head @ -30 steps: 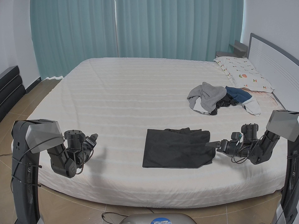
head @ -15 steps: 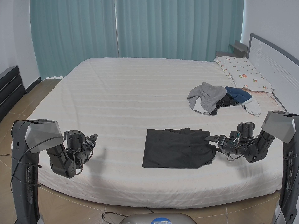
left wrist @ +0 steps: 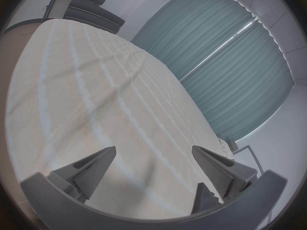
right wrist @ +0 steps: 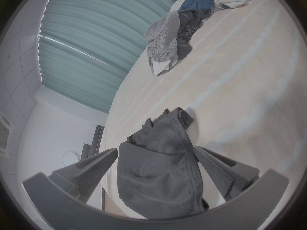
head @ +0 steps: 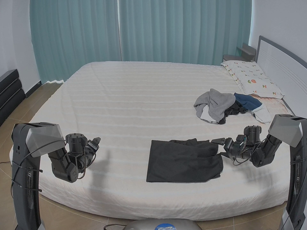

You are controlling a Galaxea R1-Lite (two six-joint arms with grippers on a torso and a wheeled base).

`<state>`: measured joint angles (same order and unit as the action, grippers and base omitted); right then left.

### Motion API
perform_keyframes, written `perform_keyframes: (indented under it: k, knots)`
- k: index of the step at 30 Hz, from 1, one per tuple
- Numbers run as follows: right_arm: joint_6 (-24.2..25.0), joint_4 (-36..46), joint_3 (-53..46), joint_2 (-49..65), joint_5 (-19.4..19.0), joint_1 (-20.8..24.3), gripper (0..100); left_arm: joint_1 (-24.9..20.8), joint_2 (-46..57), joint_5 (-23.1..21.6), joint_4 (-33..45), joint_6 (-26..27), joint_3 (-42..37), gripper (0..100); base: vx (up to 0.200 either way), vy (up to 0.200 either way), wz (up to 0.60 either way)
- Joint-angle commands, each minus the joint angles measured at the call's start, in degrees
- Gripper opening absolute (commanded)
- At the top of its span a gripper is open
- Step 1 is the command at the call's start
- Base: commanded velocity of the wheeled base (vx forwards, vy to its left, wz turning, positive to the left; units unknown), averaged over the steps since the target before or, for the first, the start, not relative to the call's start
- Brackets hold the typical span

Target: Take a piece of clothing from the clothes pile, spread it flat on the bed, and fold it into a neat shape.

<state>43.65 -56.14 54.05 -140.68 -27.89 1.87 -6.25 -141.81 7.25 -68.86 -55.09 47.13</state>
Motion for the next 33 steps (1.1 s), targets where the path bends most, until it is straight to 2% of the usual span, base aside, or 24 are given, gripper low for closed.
perform_keyframes:
  k: [1, 10, 23, 27, 31, 32, 33]
  knots:
    - [0.1, 0.0, -0.1, -0.1, -0.1, -0.1, 100, -0.1, 0.0, 0.0, 0.0, 0.0, 0.0, 100, 0.000, 0.000, 0.00]
    - [1.3, 0.1, -0.1, -0.1, -0.1, -0.1, 100, -0.3, 0.3, 0.1, -0.1, 0.1, -1.0, 100, 0.000, -0.178, 0.00]
    - [1.3, -0.1, -0.4, -0.1, -0.1, 0.0, 100, -3.8, 1.5, 0.2, 0.0, 0.1, -4.4, 100, 0.000, -0.200, 0.00]
    - [1.3, -1.3, -1.6, 0.0, 0.7, 0.0, 100, -4.7, 1.6, 0.3, 0.7, 0.1, -4.2, 100, 0.000, 0.000, 0.00]
    - [1.6, -4.4, -1.9, -1.3, 2.7, 0.7, 100, -5.6, 1.4, 0.1, 1.8, 2.4, -3.1, 100, 0.000, 0.000, 0.00]
    - [1.6, -5.5, -2.3, -1.7, 5.0, 2.2, 100, -6.1, 1.2, 0.0, 2.9, 6.7, -2.0, 100, 0.000, 0.000, 0.00]
    - [1.6, -5.5, -2.3, -1.6, 5.2, 2.3, 100, -6.1, 1.2, 0.0, 2.9, 7.0, -1.9, 100, 0.000, 0.000, 0.00]
